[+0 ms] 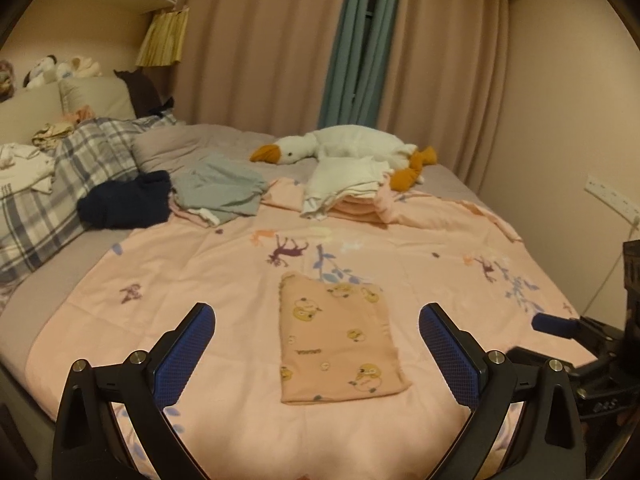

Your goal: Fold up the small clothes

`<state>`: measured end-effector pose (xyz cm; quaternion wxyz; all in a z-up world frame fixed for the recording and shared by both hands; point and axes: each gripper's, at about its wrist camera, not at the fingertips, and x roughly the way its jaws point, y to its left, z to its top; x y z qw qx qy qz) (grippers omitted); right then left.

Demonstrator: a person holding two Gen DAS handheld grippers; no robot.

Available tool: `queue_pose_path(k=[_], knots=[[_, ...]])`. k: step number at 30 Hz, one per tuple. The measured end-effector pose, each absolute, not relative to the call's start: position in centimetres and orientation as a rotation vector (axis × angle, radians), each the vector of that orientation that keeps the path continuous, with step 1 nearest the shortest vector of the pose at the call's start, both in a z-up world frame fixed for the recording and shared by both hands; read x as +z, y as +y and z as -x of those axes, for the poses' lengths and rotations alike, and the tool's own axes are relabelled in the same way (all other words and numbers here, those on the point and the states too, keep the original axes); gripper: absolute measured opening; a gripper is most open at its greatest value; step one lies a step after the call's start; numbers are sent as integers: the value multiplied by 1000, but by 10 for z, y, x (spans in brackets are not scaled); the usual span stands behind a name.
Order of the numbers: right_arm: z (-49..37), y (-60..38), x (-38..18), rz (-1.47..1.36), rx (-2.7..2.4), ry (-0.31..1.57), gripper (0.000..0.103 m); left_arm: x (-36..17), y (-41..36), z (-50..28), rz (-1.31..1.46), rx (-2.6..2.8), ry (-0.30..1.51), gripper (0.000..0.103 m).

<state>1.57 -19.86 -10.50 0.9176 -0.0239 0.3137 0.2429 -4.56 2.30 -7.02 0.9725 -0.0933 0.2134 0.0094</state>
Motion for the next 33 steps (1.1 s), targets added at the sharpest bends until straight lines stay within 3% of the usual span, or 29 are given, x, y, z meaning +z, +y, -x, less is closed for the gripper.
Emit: queue_pose_path(k=[33], knots=[[-30,-213,-107,-23,409,668,103,-80,13,37,170,-5,515,101]])
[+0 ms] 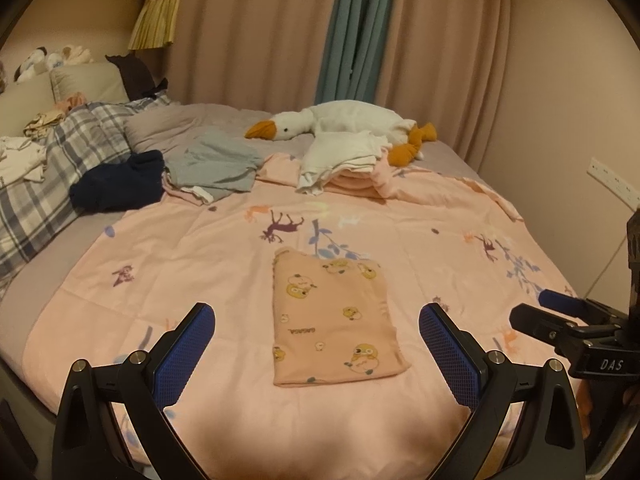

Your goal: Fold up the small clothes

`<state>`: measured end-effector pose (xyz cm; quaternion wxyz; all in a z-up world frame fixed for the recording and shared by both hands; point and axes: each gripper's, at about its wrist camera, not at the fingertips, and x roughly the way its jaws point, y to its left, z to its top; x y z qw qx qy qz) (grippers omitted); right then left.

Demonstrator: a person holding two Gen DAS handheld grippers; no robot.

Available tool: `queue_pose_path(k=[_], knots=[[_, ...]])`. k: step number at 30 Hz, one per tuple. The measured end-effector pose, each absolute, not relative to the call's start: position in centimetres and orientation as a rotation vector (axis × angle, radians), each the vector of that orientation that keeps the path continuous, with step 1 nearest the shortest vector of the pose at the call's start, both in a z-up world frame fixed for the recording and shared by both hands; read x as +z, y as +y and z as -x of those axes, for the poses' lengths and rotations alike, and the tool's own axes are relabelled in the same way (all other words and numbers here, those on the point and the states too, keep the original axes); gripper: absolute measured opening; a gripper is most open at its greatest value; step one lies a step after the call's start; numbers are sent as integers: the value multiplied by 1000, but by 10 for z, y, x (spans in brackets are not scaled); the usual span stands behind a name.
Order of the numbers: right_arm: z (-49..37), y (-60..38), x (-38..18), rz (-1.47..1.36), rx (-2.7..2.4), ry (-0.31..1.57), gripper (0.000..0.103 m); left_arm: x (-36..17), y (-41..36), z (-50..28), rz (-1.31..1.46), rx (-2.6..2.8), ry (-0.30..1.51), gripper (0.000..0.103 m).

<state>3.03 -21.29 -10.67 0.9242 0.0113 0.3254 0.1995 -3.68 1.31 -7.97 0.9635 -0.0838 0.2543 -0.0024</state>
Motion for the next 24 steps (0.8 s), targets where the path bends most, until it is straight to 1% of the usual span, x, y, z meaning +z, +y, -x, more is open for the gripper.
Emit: queue_pose_path(k=[24], knots=[[-32,-204,-109,4,408,670,103,-82,2,39,151,-12,520,101]])
